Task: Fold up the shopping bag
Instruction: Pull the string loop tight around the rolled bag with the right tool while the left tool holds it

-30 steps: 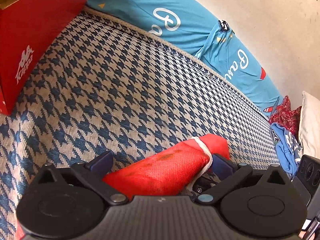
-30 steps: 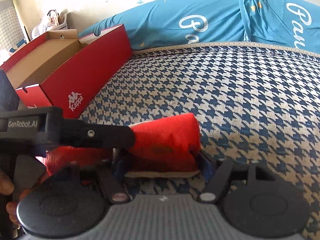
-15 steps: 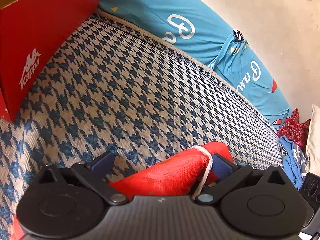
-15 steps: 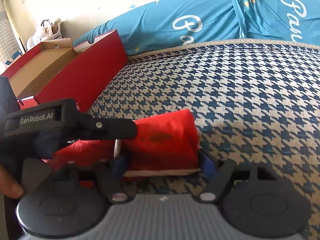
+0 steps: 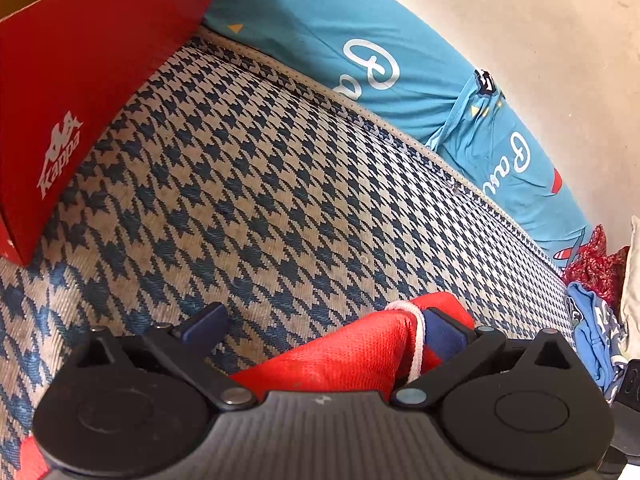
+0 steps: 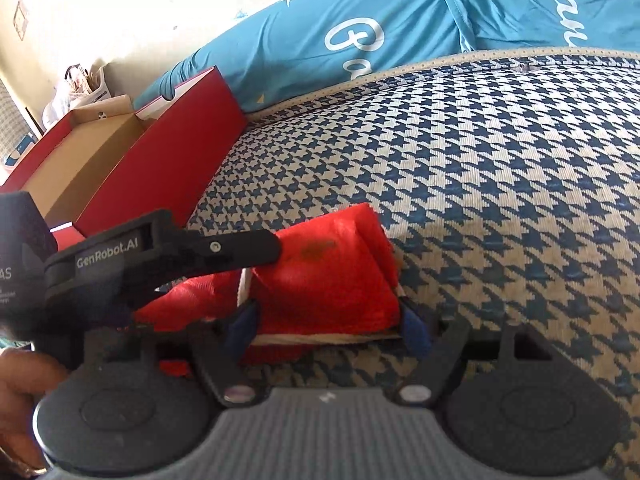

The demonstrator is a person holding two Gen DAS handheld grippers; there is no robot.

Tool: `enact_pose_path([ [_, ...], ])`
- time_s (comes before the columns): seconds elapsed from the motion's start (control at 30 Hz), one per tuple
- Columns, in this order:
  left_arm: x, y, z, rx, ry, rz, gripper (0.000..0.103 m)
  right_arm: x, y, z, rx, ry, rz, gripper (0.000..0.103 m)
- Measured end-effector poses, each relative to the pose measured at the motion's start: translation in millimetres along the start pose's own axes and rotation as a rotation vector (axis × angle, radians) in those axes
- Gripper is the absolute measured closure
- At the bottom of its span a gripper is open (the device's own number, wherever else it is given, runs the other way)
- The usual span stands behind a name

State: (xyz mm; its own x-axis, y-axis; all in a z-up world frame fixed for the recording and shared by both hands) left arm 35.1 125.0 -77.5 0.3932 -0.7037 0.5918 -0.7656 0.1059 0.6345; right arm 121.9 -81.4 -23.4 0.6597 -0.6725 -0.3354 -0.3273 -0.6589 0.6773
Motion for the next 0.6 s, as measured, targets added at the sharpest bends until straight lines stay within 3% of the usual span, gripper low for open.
enact_pose_path([
  [0.13, -1, 0, -2, 0.005, 0.010, 0.003, 0.000, 3, 1, 3, 0.015, -0.084, -0.048, 0.030],
  [0.23, -2, -1, -2, 0.018, 0.019, 0.000, 0.000, -5, -5, 8, 0.001, -0.092, -0.143, 0.023],
  [0.33, -1, -1, -3, 0.018, 0.016, 0.004, 0.000, -17, -15, 10, 0.030, 0.028, -0.092, 0.022],
  [0.5, -5, 1, -6, 0.010, 0.049, 0.032, 0.000, -15, -18, 4, 0.056, -0.044, -0.118, 0.019],
  [0.6, -6, 2, -7, 0.005, 0.065, 0.039, 0.000, -18, -21, 3, 0.059, -0.018, -0.142, 0.008],
])
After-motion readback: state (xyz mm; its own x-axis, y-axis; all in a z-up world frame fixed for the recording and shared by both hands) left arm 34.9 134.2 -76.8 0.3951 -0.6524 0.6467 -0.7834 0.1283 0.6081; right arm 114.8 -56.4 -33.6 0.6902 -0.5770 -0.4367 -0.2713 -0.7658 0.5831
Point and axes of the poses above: each gripper's, at about its wrist camera, not at the fingertips, and y roughly against the way its jaws point, x to its right, z to its underside, the point moved 5 cm from there along -y, roughly the way its jaws point, and after that the axes turned 5 degrees about y, right-handed, at the moved point
